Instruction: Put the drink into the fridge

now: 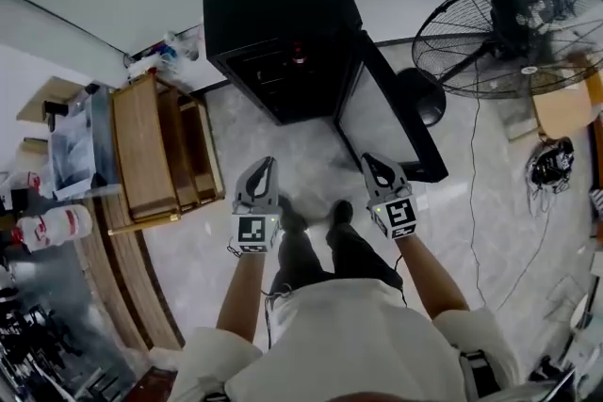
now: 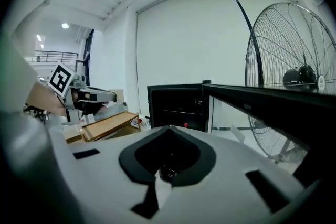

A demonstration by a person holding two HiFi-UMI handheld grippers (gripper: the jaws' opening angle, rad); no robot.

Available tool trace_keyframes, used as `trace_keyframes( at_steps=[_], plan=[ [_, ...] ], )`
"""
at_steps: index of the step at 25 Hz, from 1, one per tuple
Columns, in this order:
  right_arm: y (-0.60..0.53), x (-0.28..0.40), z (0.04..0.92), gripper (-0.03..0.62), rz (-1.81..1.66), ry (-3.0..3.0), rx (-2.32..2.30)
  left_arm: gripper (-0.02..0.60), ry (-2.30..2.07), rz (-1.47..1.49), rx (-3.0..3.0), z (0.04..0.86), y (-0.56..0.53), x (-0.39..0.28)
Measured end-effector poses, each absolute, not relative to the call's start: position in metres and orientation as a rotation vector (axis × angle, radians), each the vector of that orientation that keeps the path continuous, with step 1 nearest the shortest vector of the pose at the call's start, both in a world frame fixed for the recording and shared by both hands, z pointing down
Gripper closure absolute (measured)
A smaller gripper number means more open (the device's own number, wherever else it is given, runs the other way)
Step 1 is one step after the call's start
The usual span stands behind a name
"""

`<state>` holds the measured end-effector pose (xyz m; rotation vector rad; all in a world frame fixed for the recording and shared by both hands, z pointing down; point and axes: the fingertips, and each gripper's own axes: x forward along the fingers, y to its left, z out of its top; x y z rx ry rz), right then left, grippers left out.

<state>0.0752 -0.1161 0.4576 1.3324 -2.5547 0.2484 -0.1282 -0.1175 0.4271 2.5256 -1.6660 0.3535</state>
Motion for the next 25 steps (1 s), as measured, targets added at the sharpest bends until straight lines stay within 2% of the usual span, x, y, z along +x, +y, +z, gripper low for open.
trace_keyframes(
  at_steps=[18, 25],
  plan=[
    [0.072, 0.048, 0.357, 0.595, 0.188, -2.515, 1.424, 0.561, -1.58, 0.29, 2.586, 0.339, 0.115, -0.189],
    [0.12, 0.059, 0.328, 0.597, 0.097, -2.497, 1.481, 0.561, -1.591, 0.214, 2.559, 0.322, 0.159, -0.212]
  ],
)
